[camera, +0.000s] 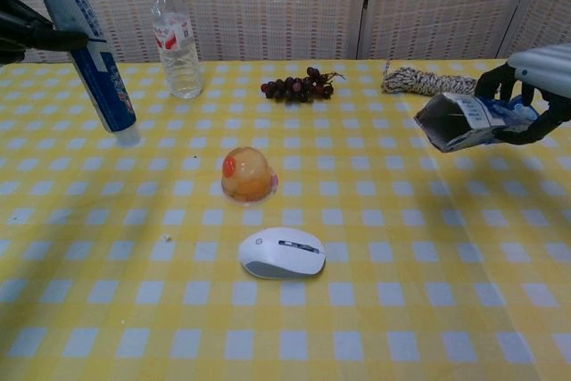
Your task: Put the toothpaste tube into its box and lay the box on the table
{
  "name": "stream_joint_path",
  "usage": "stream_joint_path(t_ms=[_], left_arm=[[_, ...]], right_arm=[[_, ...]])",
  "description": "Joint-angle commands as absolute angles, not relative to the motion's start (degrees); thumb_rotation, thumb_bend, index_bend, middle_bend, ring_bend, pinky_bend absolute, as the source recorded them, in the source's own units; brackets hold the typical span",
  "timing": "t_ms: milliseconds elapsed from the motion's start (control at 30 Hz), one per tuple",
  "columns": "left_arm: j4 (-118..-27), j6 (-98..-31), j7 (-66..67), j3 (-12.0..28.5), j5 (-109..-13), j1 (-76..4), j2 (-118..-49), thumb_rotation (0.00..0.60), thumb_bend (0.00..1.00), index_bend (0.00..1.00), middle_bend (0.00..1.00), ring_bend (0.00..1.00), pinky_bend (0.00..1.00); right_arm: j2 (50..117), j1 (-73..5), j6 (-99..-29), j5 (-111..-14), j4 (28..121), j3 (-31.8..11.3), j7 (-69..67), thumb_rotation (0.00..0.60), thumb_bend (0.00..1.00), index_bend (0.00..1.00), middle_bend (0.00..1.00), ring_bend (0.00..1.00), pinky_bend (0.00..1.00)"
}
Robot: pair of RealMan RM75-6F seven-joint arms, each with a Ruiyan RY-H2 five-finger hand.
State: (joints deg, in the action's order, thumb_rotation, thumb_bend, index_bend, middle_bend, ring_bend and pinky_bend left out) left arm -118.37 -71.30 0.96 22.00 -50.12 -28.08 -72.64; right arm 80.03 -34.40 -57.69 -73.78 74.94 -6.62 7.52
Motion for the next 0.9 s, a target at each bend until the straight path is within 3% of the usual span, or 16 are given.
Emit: stream_joint_path(t_ms=[33, 333, 567, 733, 900], left_arm=[[-120.4, -71.8, 2.2, 23.7, -48.4, -29.3, -72.3, 0.600, 0.55, 1.00, 1.00, 1.00, 1.00], [-129.4, -71.6, 3.6, 34.9, -33.1, -36.0, -68.3, 0.600, 0.55, 1.00, 1.00, 1.00, 1.00], [-131.8, -72.7, 3.3, 42.2, -24.3, -42.1, -66.9, 0.600, 0.56, 1.00, 1.00, 1.00, 1.00], [-130.3, -73.0, 3.4, 45.3, -17.6, -46.7, -66.7, 0.600, 0.56, 1.00, 1.00, 1.00, 1.00], [-128.9, -73.3, 3.3, 45.0, -15.1, -49.4, -67.5, 0.600, 0.56, 1.00, 1.00, 1.00, 1.00]], right_arm=[[79.7, -32.3, -57.4, -75.6, 76.9, -8.0, -9.3, 0.600, 0.36, 0.59, 0.50, 0.46, 0.41], [85.1, -32.6, -57.1, -78.9, 74.4, -9.4, -32.7, 0.600, 0.36, 0.59, 0.50, 0.45, 0.41], [89.2, -33.2, -56.6, -79.7, 71.8, -9.6, -39.7, 0.600, 0.36, 0.59, 0.50, 0.45, 0.41], [91.6, -34.1, -55.8, -78.5, 71.2, -11.1, -42.2, 0.600, 0.36, 0.59, 0.50, 0.45, 0.41], [94.9, -35.0, -56.1, -76.3, 71.1, -13.5, -42.8, 0.600, 0.36, 0.59, 0.50, 0.45, 0.41]])
